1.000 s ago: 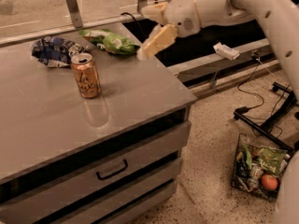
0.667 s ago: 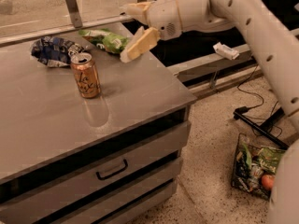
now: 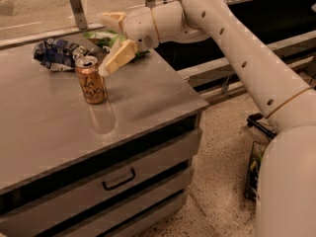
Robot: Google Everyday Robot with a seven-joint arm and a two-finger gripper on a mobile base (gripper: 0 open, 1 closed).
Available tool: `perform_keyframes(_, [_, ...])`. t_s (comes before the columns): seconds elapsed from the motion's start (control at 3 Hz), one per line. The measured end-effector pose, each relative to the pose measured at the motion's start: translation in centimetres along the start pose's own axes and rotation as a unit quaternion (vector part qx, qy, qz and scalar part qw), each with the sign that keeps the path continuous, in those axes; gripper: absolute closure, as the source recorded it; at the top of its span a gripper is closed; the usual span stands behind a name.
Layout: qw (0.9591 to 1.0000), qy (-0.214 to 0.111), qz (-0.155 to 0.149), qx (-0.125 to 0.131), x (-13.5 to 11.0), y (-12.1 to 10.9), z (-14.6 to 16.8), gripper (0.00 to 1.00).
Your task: Knock orange can over
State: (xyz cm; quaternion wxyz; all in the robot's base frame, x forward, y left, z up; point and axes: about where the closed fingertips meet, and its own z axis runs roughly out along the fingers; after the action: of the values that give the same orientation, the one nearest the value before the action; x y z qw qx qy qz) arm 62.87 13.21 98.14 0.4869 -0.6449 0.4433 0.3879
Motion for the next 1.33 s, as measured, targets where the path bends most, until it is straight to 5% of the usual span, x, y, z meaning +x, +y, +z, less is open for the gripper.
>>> perform_keyframes(0.33, [0.9991,-0.021,0.022,-0.028,1.0,0.3,2.9,0.00])
perform_keyframes(1.33, [0.9936,-0.079,0.070,-0.039,4.9,0.8,4.9,0.00])
